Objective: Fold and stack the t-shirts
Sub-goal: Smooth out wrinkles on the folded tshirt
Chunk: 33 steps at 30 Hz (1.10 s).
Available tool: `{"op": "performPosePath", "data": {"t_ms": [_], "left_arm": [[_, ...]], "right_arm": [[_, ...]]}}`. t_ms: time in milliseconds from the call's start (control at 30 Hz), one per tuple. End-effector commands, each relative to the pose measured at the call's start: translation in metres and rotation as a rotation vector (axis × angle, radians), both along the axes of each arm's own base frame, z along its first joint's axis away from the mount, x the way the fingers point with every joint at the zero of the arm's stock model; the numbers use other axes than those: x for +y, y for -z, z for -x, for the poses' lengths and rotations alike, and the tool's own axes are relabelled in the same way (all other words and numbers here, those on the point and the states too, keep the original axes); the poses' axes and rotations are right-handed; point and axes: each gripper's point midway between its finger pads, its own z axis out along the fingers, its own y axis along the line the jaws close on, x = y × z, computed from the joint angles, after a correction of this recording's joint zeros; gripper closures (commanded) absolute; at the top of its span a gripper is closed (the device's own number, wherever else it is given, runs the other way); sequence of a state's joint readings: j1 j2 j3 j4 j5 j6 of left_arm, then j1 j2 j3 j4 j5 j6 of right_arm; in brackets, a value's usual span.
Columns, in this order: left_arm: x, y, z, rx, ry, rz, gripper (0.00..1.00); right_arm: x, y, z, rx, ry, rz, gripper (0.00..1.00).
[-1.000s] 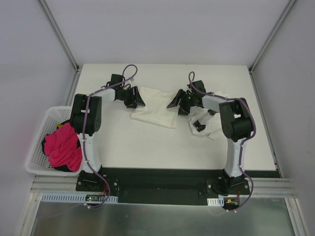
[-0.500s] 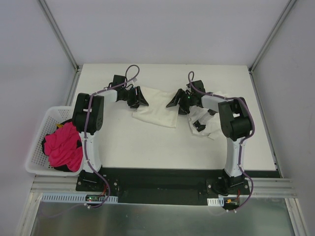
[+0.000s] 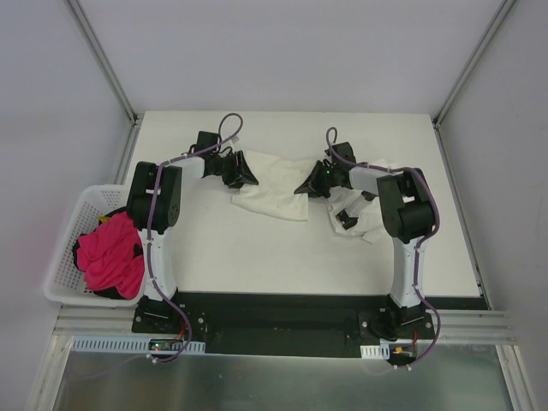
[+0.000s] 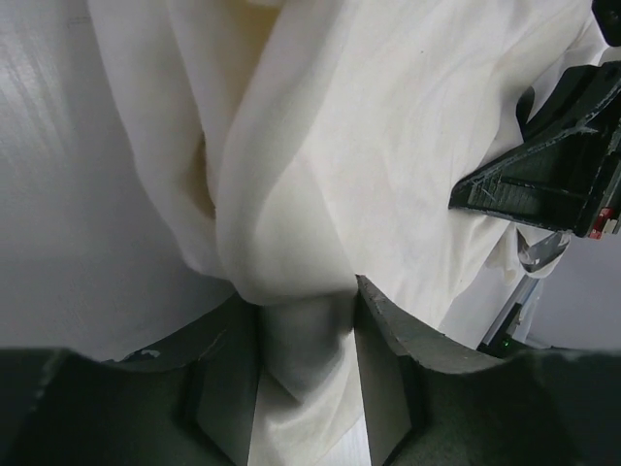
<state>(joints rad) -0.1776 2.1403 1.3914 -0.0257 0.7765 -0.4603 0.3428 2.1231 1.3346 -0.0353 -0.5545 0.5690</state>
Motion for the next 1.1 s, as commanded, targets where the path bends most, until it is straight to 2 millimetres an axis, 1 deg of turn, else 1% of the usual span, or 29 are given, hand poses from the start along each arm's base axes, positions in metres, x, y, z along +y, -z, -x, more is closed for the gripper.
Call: {"op": "performPosePath", "data": {"t_ms": [0,33,100,133,233,400,467,500,633,667,700,767,800,833,867,900,933,967,1000,1033,1067], "left_arm": [[-0.011,0.011,0.011,0.028,0.035,0.019,0.72],[-0.013,0.009,0.012,0.038,0.035,0.031,0.82],[-0.015,0.008,0.01,0.039,0.04,0.044,0.89],[-0.016,0.007,0.006,0.026,0.036,0.05,0.93],[-0.016,0.007,0.003,0.027,0.026,0.054,1.0],[-0.022,0.008,0.005,0.023,0.024,0.067,1.0],[-0.032,0.009,0.007,0.019,0.042,0.073,1.0],[-0.036,0.008,0.008,0.018,0.049,0.077,1.0],[-0.057,-0.004,0.009,-0.019,0.081,0.079,1.0],[-0.064,-0.011,0.009,-0.037,0.093,0.081,1.0],[-0.067,-0.014,0.01,-0.043,0.099,0.083,1.0],[-0.072,-0.025,0.009,-0.068,0.101,0.084,1.0],[-0.073,-0.029,0.01,-0.076,0.101,0.082,1.0],[-0.074,-0.033,0.011,-0.086,0.103,0.082,1.0],[-0.073,-0.042,0.012,-0.107,0.101,0.082,1.0],[-0.072,-0.045,0.012,-0.117,0.098,0.078,1.0],[-0.072,-0.05,0.013,-0.129,0.097,0.077,1.0],[-0.07,-0.058,0.016,-0.147,0.095,0.075,1.0],[-0.068,-0.061,0.016,-0.16,0.091,0.068,1.0],[-0.067,-0.065,0.017,-0.17,0.091,0.066,1.0],[-0.066,-0.074,0.019,-0.19,0.092,0.068,1.0]], "right_arm": [[-0.001,0.013,0.004,0.014,0.004,0.033,0.99],[-0.001,0.012,0.003,0.01,0.004,0.029,0.99],[-0.001,0.013,0.004,0.011,0.006,0.031,0.99],[-0.001,0.011,0.002,0.004,0.007,0.027,0.99],[-0.001,0.014,0.004,0.006,0.01,0.028,0.99],[0.001,0.019,0.008,0.017,0.008,0.032,0.99],[0.003,0.019,0.01,0.019,0.004,0.032,0.99],[0.005,0.017,0.005,-0.008,0.004,0.023,0.99],[0.006,0.011,0.003,-0.028,-0.001,0.022,0.99],[0.006,0.009,0.002,-0.034,-0.002,0.02,0.99],[0.006,0.001,0.001,-0.048,-0.001,0.014,0.99],[0.007,-0.006,0.001,-0.061,-0.003,0.009,0.99],[0.007,-0.017,-0.001,-0.082,-0.001,0.001,0.99],[0.006,-0.021,-0.001,-0.092,0.002,0.003,0.99],[0.005,-0.026,-0.001,-0.103,0.003,0.002,0.99],[0.005,-0.031,-0.001,-0.112,0.001,0.0,0.99],[0.004,-0.042,-0.002,-0.135,0.003,-0.004,0.99],[0.003,-0.047,-0.002,-0.148,0.004,-0.002,0.99],[0.002,-0.05,-0.001,-0.155,0.004,-0.002,0.99],[0.0,-0.061,-0.002,-0.179,0.01,-0.006,0.99],[-0.001,-0.064,-0.001,-0.187,0.013,-0.004,0.99]]}}
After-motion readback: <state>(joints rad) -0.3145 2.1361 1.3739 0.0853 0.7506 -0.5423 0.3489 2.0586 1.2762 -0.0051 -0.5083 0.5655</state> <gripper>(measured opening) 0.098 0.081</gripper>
